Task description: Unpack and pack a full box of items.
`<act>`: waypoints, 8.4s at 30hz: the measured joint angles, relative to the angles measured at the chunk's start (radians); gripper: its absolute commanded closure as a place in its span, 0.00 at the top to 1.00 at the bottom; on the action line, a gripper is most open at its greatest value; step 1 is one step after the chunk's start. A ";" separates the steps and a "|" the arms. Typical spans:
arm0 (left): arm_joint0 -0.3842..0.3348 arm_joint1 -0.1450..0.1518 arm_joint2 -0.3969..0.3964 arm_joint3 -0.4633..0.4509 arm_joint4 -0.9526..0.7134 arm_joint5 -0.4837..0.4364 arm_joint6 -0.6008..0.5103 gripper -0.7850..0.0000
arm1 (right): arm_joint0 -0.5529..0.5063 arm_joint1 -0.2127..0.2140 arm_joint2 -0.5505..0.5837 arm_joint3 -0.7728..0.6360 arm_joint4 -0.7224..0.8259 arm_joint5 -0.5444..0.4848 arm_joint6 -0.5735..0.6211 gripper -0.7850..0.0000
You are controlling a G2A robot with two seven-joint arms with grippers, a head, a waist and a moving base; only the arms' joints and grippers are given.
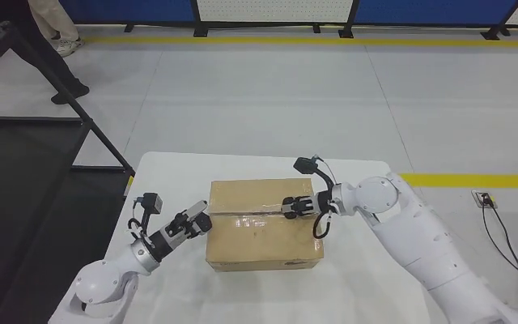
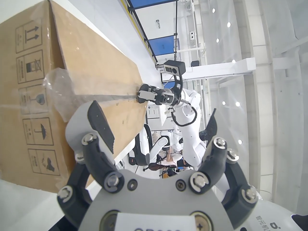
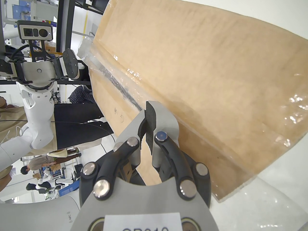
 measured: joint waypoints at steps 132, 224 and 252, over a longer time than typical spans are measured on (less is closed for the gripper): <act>0.335 -0.029 -0.303 -0.145 -0.083 -0.184 0.026 0.98 | 0.151 -0.307 -0.067 0.384 -0.061 0.002 -0.003 0.00; 0.017 -0.087 0.022 0.051 -0.057 0.190 0.321 0.00 | -0.366 0.019 0.557 -0.252 -0.280 0.252 -0.104 0.00; -0.022 -0.120 0.070 0.202 -0.123 0.151 0.357 0.00 | -0.357 0.041 0.542 -0.236 -0.257 0.224 -0.093 0.00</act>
